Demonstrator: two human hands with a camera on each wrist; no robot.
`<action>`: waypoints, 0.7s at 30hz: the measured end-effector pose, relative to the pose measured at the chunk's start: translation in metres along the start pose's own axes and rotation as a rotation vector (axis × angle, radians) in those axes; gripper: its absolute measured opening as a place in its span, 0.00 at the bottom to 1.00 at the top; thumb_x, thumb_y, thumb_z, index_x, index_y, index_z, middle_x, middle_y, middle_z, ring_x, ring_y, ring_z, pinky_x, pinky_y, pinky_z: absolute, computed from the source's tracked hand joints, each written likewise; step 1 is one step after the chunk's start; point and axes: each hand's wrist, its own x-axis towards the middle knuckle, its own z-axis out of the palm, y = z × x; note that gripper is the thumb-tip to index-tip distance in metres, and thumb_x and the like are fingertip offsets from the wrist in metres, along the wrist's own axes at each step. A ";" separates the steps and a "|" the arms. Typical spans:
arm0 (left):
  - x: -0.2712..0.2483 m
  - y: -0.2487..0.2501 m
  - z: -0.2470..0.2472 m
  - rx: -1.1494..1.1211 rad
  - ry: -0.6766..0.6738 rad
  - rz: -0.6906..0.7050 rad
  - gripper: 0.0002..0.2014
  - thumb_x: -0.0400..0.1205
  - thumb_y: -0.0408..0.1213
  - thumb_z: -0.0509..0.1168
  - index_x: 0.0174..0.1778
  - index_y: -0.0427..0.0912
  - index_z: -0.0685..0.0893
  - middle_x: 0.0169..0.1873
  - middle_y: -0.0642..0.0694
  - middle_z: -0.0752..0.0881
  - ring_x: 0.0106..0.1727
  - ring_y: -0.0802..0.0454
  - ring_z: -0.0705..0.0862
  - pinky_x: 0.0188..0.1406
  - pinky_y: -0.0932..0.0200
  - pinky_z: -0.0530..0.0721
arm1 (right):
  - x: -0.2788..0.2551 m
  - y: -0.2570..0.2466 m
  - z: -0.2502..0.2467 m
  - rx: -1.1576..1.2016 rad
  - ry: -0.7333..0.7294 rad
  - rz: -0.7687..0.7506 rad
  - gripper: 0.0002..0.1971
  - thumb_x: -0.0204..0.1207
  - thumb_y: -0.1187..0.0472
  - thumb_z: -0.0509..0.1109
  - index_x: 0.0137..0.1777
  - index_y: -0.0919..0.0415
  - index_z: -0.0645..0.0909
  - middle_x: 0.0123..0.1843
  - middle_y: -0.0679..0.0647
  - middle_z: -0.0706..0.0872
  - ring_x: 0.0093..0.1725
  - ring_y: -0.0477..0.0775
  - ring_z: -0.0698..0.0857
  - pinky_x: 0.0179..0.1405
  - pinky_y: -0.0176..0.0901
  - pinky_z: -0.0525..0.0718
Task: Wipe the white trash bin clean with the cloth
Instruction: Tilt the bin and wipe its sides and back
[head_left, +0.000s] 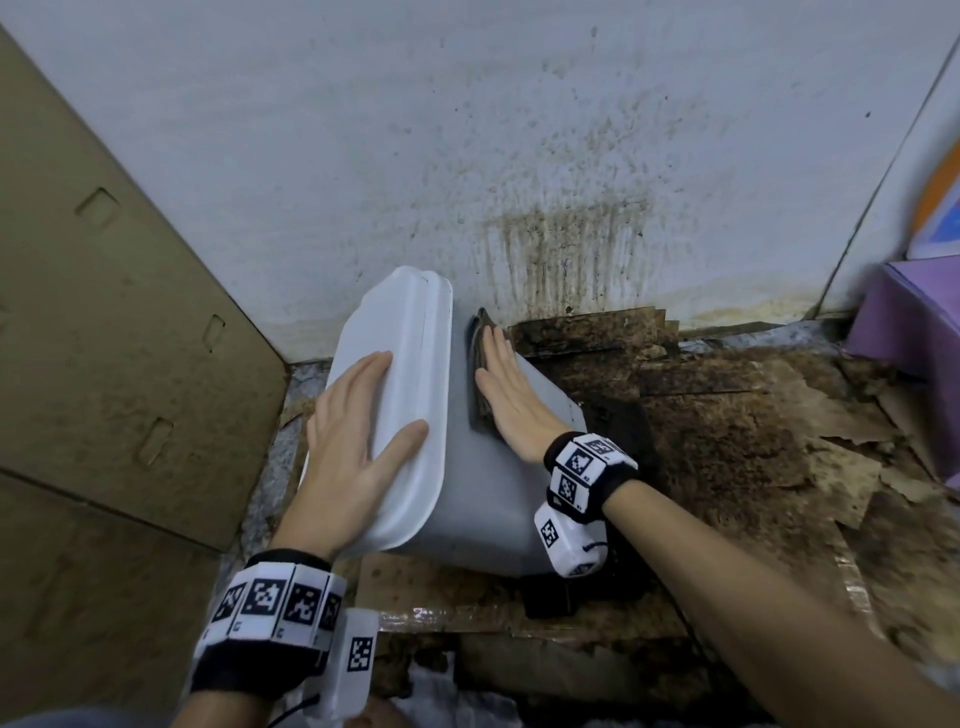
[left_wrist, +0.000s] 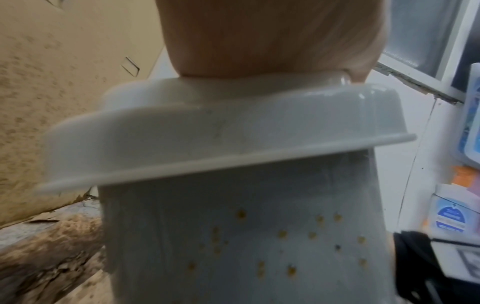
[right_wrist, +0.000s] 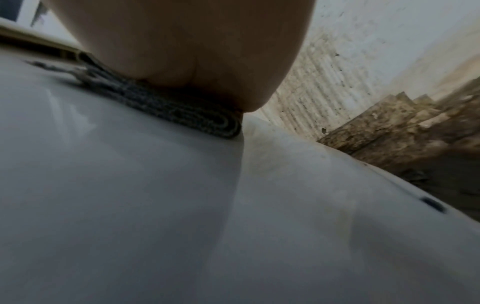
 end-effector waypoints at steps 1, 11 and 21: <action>0.000 0.000 0.000 -0.003 -0.002 -0.002 0.37 0.80 0.67 0.56 0.86 0.59 0.61 0.83 0.65 0.62 0.80 0.77 0.51 0.82 0.51 0.54 | -0.005 0.009 0.000 -0.001 0.000 0.008 0.28 0.93 0.49 0.41 0.86 0.46 0.30 0.89 0.44 0.28 0.87 0.44 0.30 0.86 0.43 0.34; -0.001 -0.004 -0.005 -0.043 -0.009 -0.033 0.37 0.80 0.67 0.57 0.86 0.61 0.61 0.83 0.64 0.63 0.84 0.62 0.55 0.85 0.43 0.57 | -0.044 0.080 -0.006 -0.066 -0.091 0.318 0.27 0.94 0.62 0.39 0.86 0.64 0.30 0.86 0.48 0.29 0.79 0.39 0.28 0.77 0.30 0.30; -0.001 -0.003 -0.007 -0.081 -0.003 -0.064 0.38 0.78 0.67 0.58 0.85 0.60 0.63 0.82 0.62 0.65 0.83 0.58 0.58 0.84 0.38 0.61 | -0.024 0.004 0.011 0.022 -0.016 0.151 0.29 0.93 0.56 0.40 0.88 0.55 0.29 0.88 0.53 0.26 0.87 0.53 0.27 0.87 0.52 0.32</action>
